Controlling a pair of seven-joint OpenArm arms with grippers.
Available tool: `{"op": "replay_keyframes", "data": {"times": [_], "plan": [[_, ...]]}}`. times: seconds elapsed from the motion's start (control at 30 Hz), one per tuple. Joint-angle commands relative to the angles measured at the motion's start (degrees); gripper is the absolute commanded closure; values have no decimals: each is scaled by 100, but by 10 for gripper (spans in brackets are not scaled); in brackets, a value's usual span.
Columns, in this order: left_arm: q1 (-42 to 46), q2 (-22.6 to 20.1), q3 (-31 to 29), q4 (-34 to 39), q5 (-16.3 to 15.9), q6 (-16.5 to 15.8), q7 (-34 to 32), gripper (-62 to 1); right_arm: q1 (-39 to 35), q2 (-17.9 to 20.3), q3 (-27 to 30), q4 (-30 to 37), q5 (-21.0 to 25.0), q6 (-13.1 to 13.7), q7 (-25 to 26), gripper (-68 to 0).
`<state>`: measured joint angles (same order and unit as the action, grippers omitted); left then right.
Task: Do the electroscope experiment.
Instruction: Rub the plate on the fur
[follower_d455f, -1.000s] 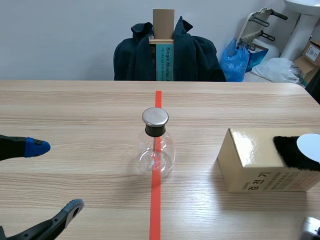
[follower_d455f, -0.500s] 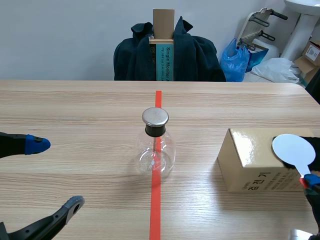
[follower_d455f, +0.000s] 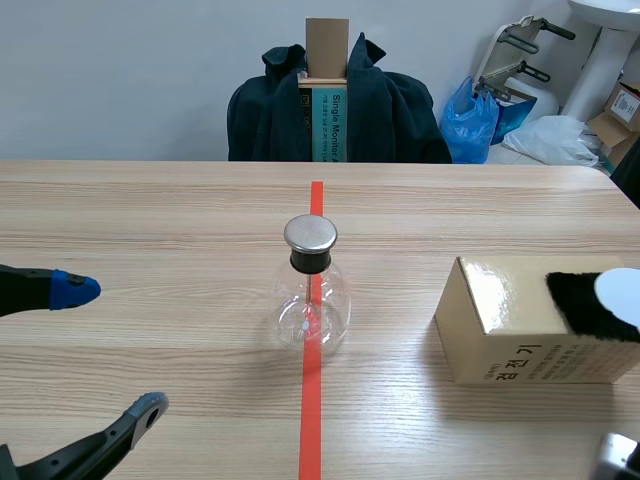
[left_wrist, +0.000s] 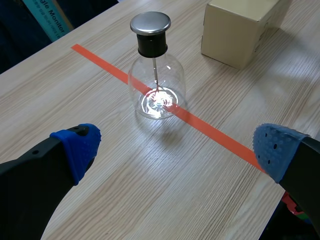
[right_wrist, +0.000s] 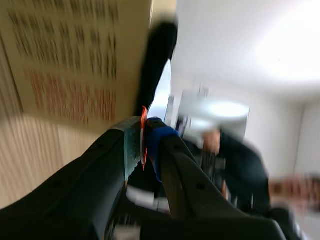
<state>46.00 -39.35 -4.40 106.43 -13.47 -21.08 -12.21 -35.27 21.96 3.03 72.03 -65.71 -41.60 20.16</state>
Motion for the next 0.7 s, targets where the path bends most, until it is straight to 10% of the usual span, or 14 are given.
{"op": "replay_keyframes", "data": {"times": [0.0, 0.17, 0.33, 0.5, 0.67], "plan": [[-15, 46, 31, 37, -39, -2, -76, -623, 4, 57, 17, 17, -11, -59, 286, -6], [-15, 44, 31, 37, -37, -2, -74, -623, 0, -22, 9, 15, 83, -52, -793, -6], [-15, 44, 31, 37, -37, -2, -72, -623, 7, 50, -4, 17, -28, -107, 142, -6], [-15, 44, 31, 37, -37, -2, -72, -623, 2, -46, 35, 17, 127, -74, -1001, -6], [-15, 44, 31, 37, -37, -2, -74, -623, -11, -7, 57, 17, 118, -76, -258, -6]]}}
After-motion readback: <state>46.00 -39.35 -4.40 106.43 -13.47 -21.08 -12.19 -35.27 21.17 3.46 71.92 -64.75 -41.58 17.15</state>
